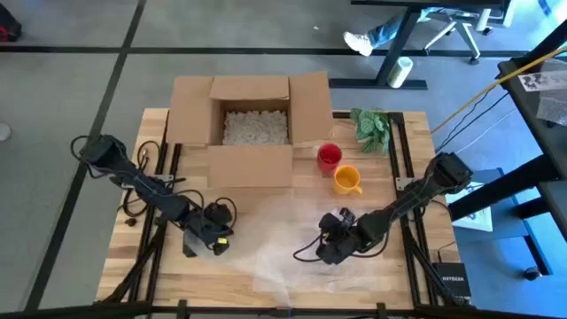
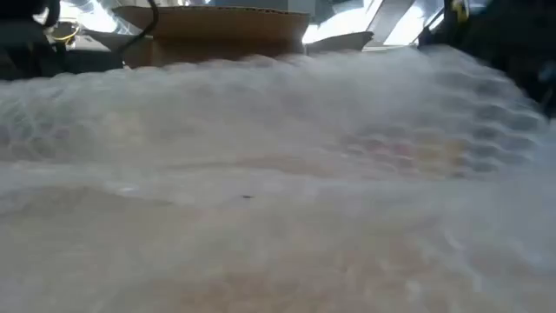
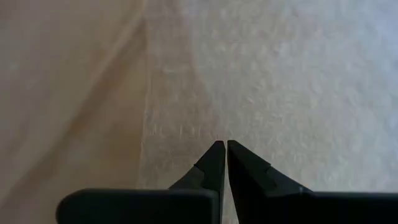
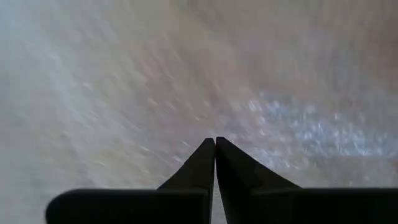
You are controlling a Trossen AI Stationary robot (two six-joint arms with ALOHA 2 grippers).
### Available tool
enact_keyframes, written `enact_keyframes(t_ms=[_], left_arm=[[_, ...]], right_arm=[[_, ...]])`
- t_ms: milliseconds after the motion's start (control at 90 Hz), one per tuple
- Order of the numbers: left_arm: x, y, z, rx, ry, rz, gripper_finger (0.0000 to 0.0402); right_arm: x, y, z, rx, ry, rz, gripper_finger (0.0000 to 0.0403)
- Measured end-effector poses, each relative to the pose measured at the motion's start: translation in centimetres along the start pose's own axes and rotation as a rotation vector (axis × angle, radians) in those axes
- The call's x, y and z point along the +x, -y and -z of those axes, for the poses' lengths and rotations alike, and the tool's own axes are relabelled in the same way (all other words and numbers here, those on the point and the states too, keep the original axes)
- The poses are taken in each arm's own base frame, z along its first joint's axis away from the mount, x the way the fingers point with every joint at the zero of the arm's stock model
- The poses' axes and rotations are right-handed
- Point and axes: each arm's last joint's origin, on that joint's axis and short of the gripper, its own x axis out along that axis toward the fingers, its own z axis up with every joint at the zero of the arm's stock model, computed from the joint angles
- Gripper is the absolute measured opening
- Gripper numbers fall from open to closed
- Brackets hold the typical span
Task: Wrap mug
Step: Wrap the yellow mug with bubble wrap
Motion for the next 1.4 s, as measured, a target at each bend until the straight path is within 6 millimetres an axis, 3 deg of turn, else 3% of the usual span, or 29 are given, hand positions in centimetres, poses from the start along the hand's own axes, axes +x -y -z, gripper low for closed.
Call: enact_keyframes(t_ms=[200,444,622,744,844,967,1067,1178,1400], left_arm=[[0.7,-1.6,-0.1,-0.031,0.074,-0.044,0.0],[0.8,-2.7,-1.9,-0.116,0.304,-0.207,0.0],[-1.2,0.6,-3.8,-0.017,0.354,-0.023,0.0],[-4.4,3.3,-5.0,0.085,0.403,0.095,0.0],[-7.3,4.3,-5.2,0.13,0.397,0.117,0.0],[-10.1,4.0,-4.4,0.104,0.325,0.055,0.0],[-11.1,2.9,-2.7,0.047,0.207,-0.028,0.0],[-11.5,2.7,-0.8,0.002,0.065,-0.037,0.0],[-10.3,5.7,1.9,0.102,-0.009,0.09,0.0]], right_arm=[[1.2,-0.3,0.8,0.059,-0.106,-0.029,0.0],[0.7,-2.4,1.8,0.053,-0.156,-0.22,0.0],[0.4,-2.8,2.1,0.046,-0.128,-0.238,0.0],[0.5,-2.7,2.0,0.05,-0.104,-0.227,0.0],[0.5,-2.7,2.0,0.049,-0.083,-0.219,0.0],[0.5,-2.6,1.9,0.048,-0.072,-0.21,0.0],[0.5,-2.6,1.9,0.048,-0.07,-0.208,0.0],[0.5,-2.6,1.9,0.047,-0.069,-0.208,0.0],[0.5,-2.6,1.9,0.048,-0.053,-0.203,0.0]])
